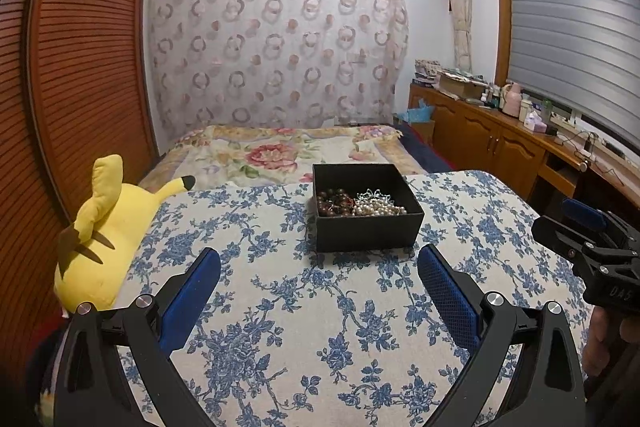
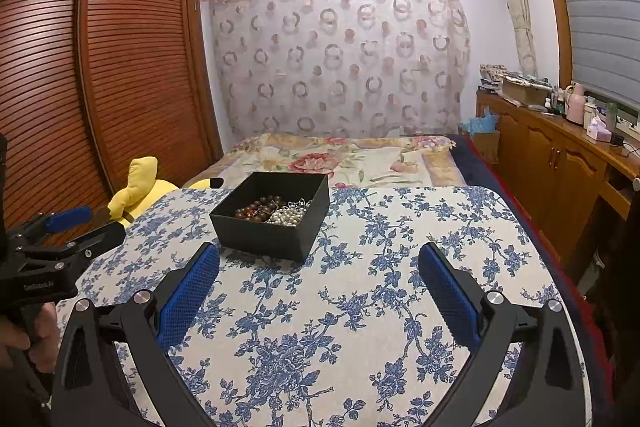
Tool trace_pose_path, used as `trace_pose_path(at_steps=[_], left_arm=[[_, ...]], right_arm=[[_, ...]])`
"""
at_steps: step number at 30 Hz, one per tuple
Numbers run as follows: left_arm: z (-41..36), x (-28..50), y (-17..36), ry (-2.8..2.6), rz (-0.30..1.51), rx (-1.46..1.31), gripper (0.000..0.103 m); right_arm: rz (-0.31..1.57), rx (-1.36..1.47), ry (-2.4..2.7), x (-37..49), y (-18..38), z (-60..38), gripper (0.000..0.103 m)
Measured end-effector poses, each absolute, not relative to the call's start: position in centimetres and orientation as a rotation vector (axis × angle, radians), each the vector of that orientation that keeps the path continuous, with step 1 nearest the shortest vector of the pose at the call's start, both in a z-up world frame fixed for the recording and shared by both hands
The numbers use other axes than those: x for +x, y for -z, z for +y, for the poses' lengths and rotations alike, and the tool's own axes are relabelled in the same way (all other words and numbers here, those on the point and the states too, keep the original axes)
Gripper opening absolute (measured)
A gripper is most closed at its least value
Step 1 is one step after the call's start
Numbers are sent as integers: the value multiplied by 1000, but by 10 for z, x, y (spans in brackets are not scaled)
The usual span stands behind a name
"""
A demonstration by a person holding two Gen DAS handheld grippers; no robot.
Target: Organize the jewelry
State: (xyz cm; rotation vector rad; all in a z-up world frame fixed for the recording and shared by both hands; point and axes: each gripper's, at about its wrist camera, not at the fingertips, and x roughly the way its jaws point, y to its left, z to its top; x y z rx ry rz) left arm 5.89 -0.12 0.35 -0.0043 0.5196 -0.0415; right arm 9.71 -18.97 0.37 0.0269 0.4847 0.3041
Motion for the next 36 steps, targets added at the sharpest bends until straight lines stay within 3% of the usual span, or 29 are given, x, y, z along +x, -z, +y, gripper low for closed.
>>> trace_pose_path(at_steps=[36], left_arm=[[-2,57,-11,40,507,-2,95]], right_arm=[[480,31,-302,96,-3,-190,100]])
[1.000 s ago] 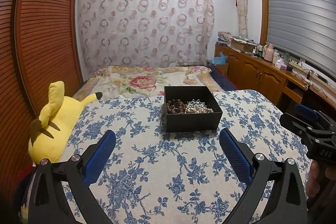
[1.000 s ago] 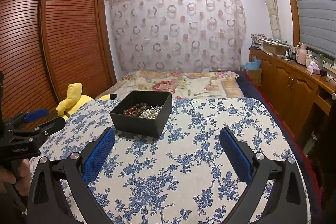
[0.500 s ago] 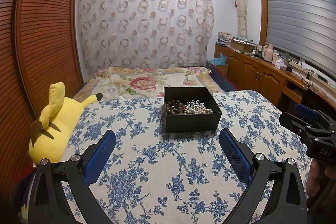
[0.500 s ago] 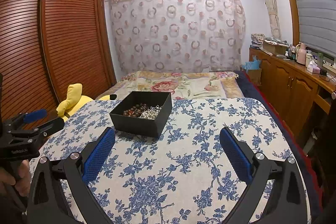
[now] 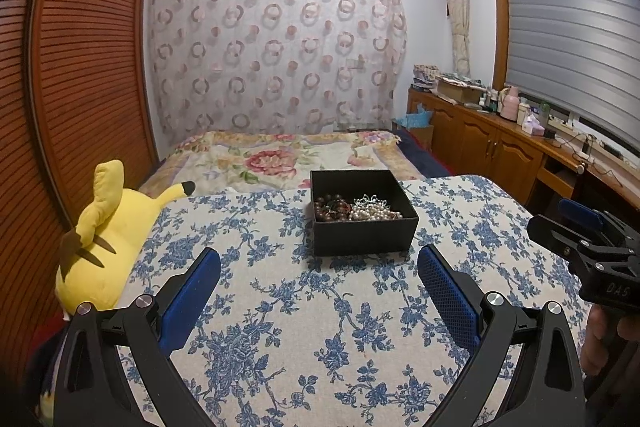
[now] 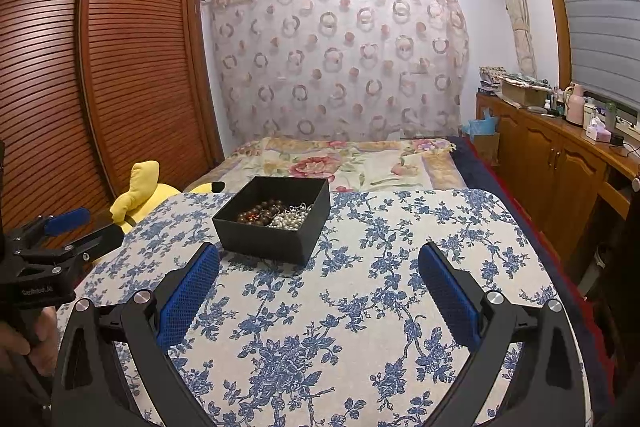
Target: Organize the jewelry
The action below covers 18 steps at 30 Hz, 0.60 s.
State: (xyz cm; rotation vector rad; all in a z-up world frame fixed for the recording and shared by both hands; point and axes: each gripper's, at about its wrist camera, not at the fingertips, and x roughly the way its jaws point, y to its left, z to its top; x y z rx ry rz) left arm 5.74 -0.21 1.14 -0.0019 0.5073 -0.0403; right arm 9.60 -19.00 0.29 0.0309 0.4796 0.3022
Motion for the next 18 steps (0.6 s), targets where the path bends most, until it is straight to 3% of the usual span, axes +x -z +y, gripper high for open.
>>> trace_pose_path(at_steps=[18], left_arm=[[-6,55,-16,34,499,-1,95]], right_arm=[[479,32,-302,95,-4,-190,100]])
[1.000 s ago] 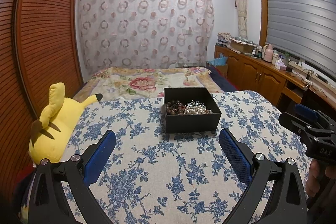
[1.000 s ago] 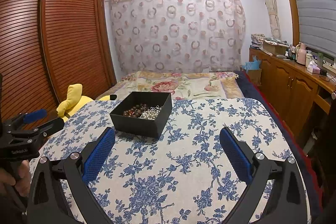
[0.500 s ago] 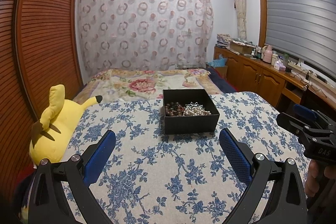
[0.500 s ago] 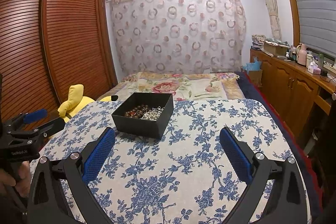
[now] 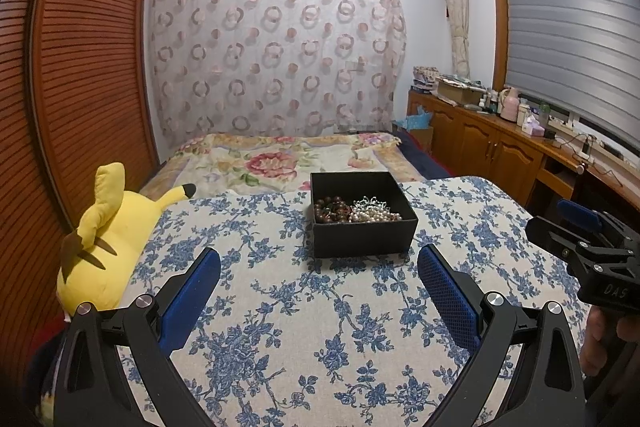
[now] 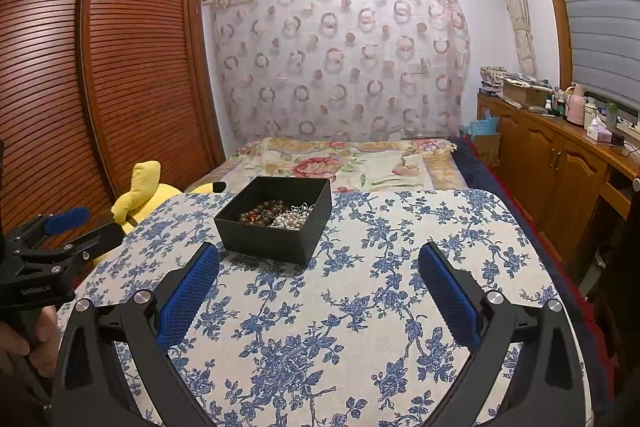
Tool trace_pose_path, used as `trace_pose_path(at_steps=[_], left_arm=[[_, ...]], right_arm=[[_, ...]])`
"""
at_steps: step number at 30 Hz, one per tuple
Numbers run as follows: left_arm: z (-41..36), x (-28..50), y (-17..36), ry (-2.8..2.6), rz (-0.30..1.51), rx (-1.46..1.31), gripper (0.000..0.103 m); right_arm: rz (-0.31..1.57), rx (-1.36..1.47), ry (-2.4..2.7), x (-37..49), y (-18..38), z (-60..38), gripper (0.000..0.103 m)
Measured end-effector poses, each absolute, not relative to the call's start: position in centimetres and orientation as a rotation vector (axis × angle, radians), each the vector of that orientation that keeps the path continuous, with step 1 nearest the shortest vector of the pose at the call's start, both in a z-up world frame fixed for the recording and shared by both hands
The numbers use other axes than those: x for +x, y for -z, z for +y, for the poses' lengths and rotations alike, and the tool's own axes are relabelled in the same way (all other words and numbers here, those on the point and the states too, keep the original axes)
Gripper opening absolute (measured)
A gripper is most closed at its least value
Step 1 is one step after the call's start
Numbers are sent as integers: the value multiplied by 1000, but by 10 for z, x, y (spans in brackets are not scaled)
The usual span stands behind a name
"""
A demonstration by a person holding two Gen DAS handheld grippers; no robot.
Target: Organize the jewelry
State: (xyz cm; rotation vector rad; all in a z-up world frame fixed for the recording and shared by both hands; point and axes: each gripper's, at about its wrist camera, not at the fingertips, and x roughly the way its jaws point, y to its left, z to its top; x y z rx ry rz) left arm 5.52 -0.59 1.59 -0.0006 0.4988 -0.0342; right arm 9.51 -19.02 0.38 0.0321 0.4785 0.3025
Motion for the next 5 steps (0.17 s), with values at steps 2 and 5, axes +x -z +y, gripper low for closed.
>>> trace_pose_path(at_steps=[2,5], left_arm=[[-6,54,-17,32,495,-1,95],[-6,54,-19,32,494,-2,95]], right_arm=[[479,32,-303,95,-4,-190,100],[479,33,-303,95,-3,-190,100]])
